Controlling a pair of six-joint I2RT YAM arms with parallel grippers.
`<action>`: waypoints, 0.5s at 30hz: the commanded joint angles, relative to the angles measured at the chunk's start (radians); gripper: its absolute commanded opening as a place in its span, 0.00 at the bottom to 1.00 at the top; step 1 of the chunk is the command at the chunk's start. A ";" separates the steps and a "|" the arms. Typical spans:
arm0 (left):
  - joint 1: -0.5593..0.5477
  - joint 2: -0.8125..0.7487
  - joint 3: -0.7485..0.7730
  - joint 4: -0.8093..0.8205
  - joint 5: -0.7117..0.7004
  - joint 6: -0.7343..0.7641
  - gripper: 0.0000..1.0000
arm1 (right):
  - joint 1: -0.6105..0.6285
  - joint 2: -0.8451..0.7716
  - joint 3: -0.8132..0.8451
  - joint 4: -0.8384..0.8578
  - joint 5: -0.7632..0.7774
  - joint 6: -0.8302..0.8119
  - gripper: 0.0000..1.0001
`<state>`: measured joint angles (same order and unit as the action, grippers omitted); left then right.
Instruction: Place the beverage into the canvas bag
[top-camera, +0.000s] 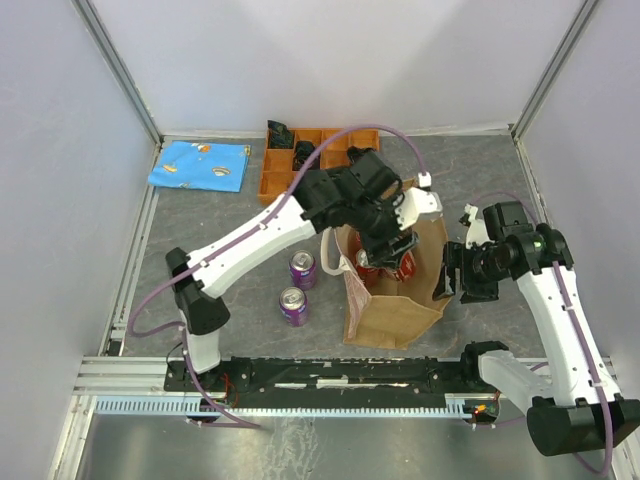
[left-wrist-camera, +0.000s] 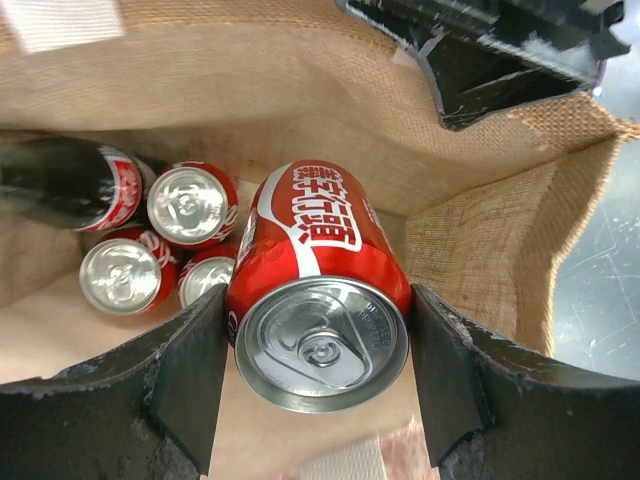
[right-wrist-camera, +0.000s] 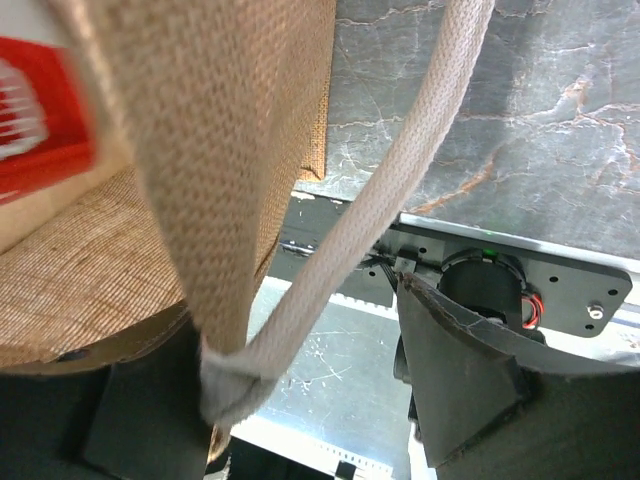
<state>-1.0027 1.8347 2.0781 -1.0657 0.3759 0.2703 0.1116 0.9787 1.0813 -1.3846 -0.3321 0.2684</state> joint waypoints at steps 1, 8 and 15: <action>-0.038 0.033 -0.001 0.138 -0.018 0.093 0.03 | 0.007 -0.015 0.097 -0.108 0.046 -0.011 0.73; -0.073 0.117 -0.006 0.142 -0.083 0.139 0.03 | 0.007 -0.021 0.201 -0.178 0.078 -0.023 0.74; -0.078 0.166 -0.018 0.118 -0.119 0.170 0.03 | 0.006 -0.017 0.254 -0.211 0.112 -0.031 0.74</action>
<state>-1.0752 2.0083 2.0430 -1.0157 0.2787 0.3794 0.1135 0.9722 1.2877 -1.5509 -0.2485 0.2615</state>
